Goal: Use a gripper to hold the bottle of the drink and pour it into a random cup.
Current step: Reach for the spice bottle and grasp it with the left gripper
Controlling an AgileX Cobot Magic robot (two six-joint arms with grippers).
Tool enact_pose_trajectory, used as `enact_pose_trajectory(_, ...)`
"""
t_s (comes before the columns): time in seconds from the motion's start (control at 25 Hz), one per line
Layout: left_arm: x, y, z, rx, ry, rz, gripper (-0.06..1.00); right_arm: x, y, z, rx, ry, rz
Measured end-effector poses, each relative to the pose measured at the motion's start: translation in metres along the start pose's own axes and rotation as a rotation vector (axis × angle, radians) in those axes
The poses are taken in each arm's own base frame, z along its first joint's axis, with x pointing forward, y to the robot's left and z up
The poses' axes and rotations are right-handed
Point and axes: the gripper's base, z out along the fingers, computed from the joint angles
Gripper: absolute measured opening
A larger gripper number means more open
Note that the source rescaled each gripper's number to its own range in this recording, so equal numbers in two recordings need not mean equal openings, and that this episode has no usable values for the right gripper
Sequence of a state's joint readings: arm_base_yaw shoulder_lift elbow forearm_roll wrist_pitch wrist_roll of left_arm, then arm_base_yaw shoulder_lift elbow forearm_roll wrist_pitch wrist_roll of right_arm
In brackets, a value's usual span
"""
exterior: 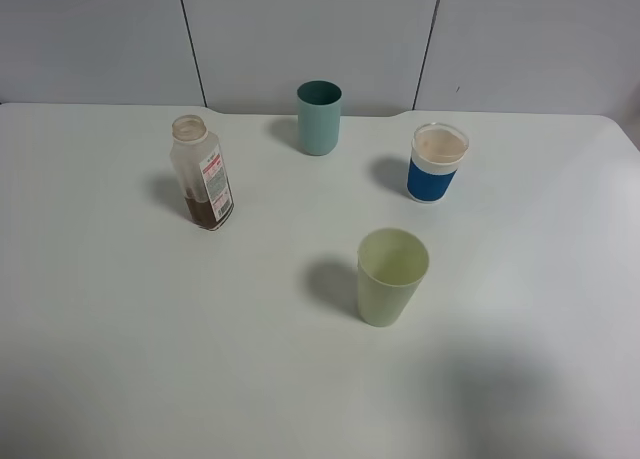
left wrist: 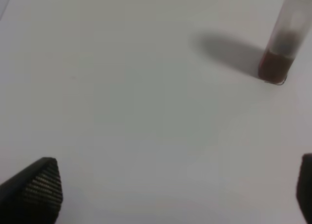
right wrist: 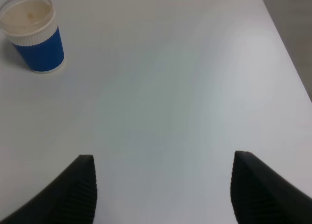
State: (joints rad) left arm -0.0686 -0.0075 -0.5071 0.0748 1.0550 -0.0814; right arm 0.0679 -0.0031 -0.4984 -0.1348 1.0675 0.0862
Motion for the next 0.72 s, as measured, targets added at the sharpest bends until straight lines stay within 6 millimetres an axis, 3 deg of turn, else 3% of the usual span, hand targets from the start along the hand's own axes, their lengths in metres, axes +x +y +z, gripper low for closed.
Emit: enact_pose_trajectory(0.72, 0.0, 0.0, 0.0, 0.0, 0.0, 0.0, 1.0, 0.0, 0.0, 0.0, 0.0, 0.0, 0.0)
